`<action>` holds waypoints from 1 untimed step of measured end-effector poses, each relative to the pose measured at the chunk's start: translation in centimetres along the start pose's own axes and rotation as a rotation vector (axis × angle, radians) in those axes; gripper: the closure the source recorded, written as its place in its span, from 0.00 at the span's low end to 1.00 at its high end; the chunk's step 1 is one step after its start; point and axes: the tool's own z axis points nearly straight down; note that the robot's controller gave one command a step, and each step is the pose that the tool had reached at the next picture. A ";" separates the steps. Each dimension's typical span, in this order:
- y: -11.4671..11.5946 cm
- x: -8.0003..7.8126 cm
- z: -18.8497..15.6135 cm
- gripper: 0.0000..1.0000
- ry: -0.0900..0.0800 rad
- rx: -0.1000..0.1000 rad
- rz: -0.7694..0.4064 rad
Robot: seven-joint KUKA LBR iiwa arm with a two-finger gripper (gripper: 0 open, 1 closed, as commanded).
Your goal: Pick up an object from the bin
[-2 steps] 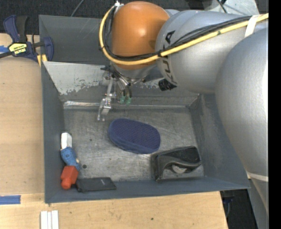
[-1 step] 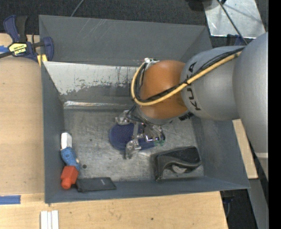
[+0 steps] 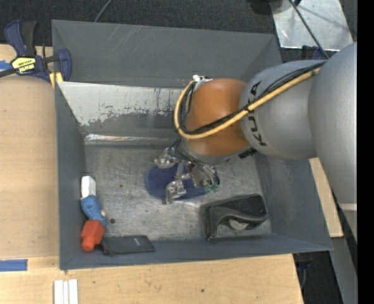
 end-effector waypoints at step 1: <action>0.3 -0.8 -14.1 1.00 0.008 0.004 0.119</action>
Offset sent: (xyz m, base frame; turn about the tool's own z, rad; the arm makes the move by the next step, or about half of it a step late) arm 0.0019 0.0034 0.1352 0.1188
